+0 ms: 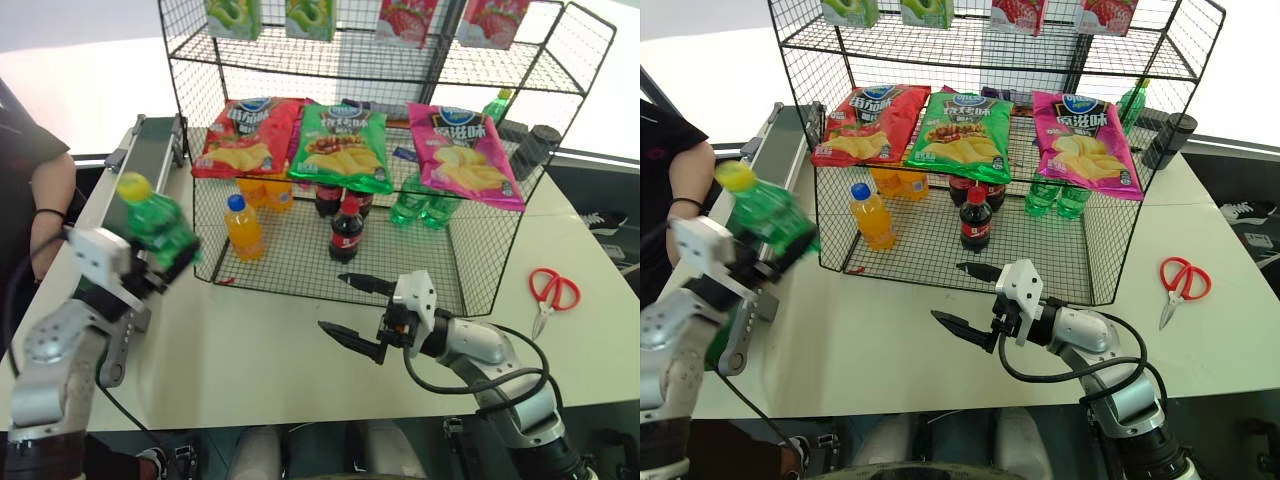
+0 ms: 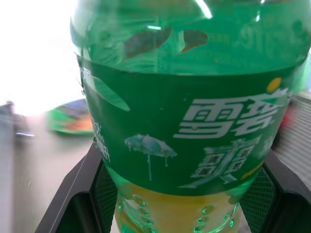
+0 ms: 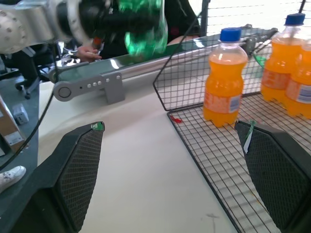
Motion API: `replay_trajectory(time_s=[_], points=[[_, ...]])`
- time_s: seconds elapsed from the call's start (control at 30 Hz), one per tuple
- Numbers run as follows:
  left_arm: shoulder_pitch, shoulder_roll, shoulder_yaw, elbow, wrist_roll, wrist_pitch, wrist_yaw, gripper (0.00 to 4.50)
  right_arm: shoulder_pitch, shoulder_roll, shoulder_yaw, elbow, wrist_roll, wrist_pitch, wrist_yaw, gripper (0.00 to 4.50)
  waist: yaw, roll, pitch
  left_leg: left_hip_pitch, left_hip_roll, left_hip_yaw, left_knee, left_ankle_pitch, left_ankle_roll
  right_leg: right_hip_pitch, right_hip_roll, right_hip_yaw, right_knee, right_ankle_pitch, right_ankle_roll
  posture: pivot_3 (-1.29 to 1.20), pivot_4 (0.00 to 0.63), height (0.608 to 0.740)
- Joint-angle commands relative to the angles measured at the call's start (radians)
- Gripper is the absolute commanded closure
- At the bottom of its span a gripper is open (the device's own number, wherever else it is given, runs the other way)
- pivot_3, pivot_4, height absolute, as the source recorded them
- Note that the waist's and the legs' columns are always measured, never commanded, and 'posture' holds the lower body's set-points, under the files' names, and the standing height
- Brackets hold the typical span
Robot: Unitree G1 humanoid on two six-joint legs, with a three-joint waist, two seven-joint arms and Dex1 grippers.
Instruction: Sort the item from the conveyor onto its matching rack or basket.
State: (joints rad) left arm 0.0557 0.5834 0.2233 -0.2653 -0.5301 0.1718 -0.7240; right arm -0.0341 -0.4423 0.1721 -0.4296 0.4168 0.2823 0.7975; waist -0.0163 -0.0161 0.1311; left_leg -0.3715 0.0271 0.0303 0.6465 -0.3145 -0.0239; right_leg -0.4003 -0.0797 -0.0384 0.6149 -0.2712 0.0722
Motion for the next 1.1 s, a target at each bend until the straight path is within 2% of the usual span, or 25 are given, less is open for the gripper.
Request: replay_trajectory(time_s=[0.03, 0.23, 0.47, 0.8, 1.1], points=[[-0.046, -0.02, -0.095, -0.048, 0.036, -0.033, -0.053, 1.77, -0.034, 0.012, -0.018, -0.064, 0.043, 0.029, -0.02, 0.0, 0.002, 0.001, 0.0, 0.0, 0.0, 0.0, 0.0, 0.0, 0.0, 0.0, 0.0, 0.0, 0.0, 0.0, 0.0, 0.0, 0.15, 0.74], [-0.2, -0.106, -0.29, 0.106, 0.119, -0.087, -0.176, 1.77, -0.096, 0.029, -0.005, -0.054, 0.061, 0.1, -0.048, 0.0, 0.008, 0.001, 0.001, 0.0, -0.001, -0.001, 0.002, 0.0, 0.0, 0.002, 0.001, -0.001, 0.001, 0.0, 0.0, 0.0, 0.15, 0.74], [-0.335, -0.186, -0.397, 0.27, 0.168, -0.177, -0.31, 1.77, -0.1, 0.036, -0.011, -0.052, 0.062, 0.129, -0.067, 0.0, 0.007, 0.001, 0.001, 0.0, -0.001, -0.001, 0.003, 0.0, 0.001, 0.002, 0.006, -0.002, 0.0, 0.002, 0.004, 0.0, 0.15, 0.74], [-0.402, -0.22, -0.439, 0.321, 0.194, -0.213, -0.394, 1.77, -0.041, 0.039, -0.007, -0.066, 0.061, 0.127, -0.08, 0.0, 0.007, 0.001, 0.001, 0.0, 0.003, -0.003, 0.006, 0.0, 0.002, 0.004, 0.016, -0.001, 0.001, 0.002, 0.004, 0.0, 0.15, 0.74], [-0.394, -0.222, -0.459, 0.285, 0.214, -0.212, -0.417, 1.77, -0.075, 0.06, 0.001, -0.038, 0.083, 0.159, -0.083, 0.0, 0.008, 0.001, 0.001, 0.001, 0.004, -0.003, 0.006, 0.0, 0.002, 0.004, 0.018, -0.001, 0.002, 0.002, 0.004, 0.0, 0.15, 0.74]])
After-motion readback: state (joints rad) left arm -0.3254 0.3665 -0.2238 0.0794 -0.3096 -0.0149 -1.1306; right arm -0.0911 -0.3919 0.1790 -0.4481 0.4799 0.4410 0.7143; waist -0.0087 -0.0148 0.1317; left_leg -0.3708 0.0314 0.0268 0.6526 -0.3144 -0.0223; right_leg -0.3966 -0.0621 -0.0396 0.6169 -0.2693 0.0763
